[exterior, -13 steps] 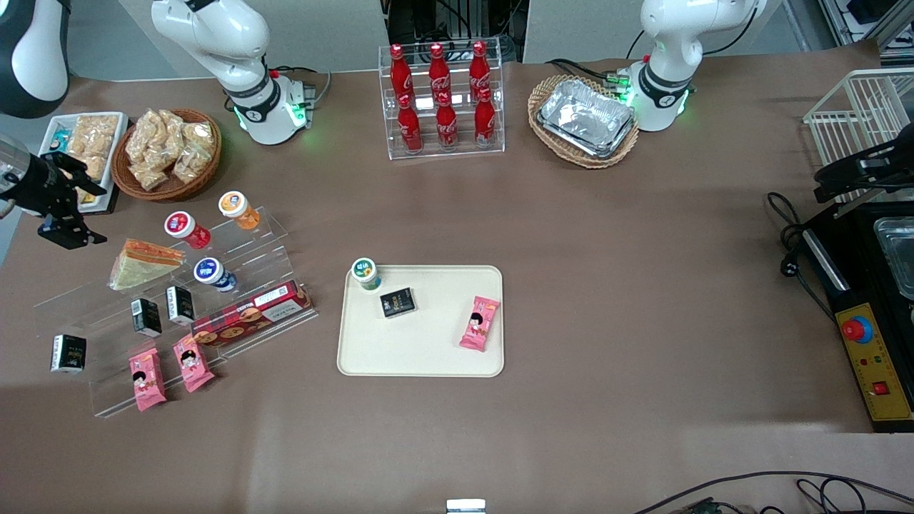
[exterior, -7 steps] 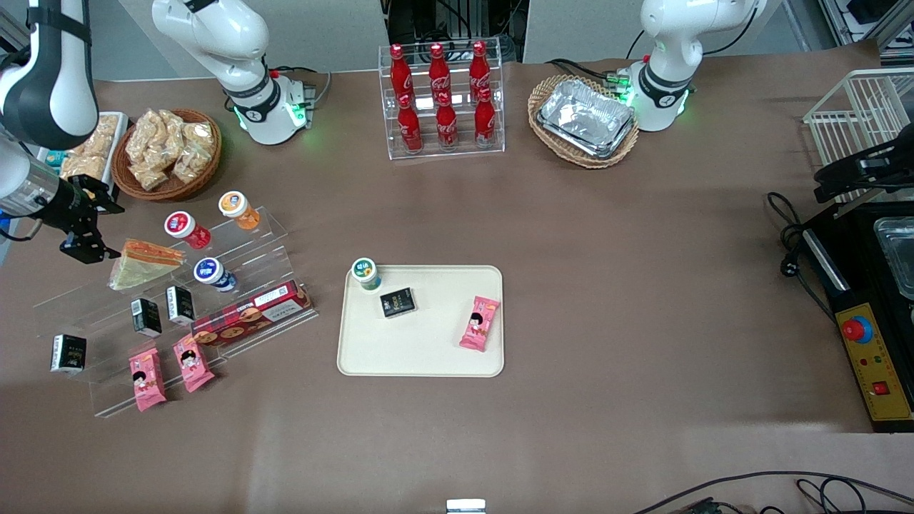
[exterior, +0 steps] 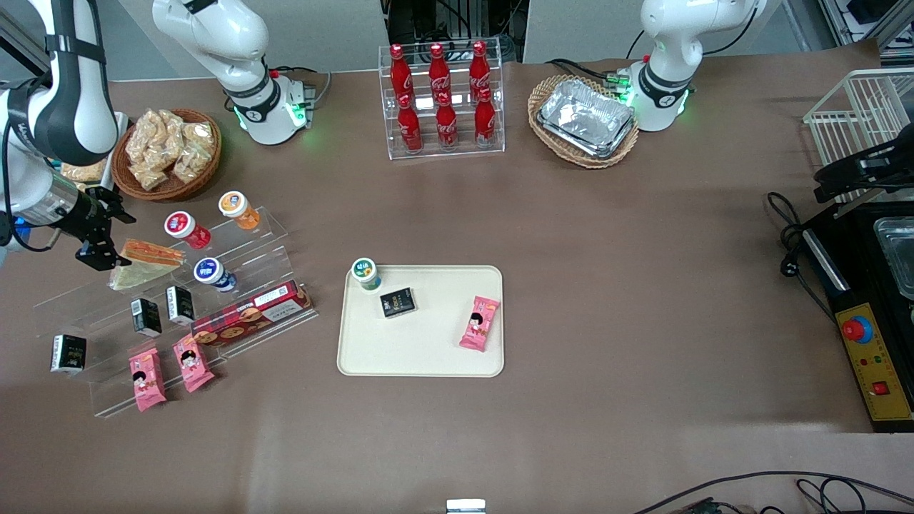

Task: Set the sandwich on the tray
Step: 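Lower the right gripper and grasp the wrapped sandwich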

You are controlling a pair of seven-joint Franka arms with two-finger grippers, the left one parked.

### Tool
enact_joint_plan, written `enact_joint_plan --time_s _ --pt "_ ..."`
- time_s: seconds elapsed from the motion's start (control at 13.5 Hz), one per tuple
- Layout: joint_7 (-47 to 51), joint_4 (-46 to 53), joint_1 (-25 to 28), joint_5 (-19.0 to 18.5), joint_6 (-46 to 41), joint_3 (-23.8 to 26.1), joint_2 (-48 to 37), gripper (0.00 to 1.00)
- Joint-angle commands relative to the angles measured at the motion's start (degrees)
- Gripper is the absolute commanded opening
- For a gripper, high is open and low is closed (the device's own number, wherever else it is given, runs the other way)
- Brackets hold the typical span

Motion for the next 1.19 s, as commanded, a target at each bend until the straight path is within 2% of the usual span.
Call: enact_joint_plan --time_s 0.0,0.52,0.59,0.67,0.74,0.82,0.89,1.04,1.11 --pt "-1.9 -0.8 -1.0 0.8 4.2 0.2 2.2 1.0" --pt "-1.9 -2.3 -0.9 0.4 8.8 0.2 4.5 1.0" --pt "-1.9 -2.6 -0.8 0.2 9.1 0.2 4.5 0.96" --pt "-2.1 -2.6 -0.9 0.1 9.1 0.2 4.5 0.87" --pt "-3.5 -2.6 -0.9 0.1 9.1 0.2 4.6 0.69" --pt "-4.4 -2.6 -0.9 0.0 9.1 0.2 4.6 0.62" --pt "-4.8 -2.6 -1.0 0.1 9.0 0.2 4.5 0.62" --pt "-6.3 -2.4 -1.0 0.1 9.0 0.1 4.3 0.36" --pt "-6.5 -2.3 -1.0 0.1 9.1 0.1 4.3 0.32"
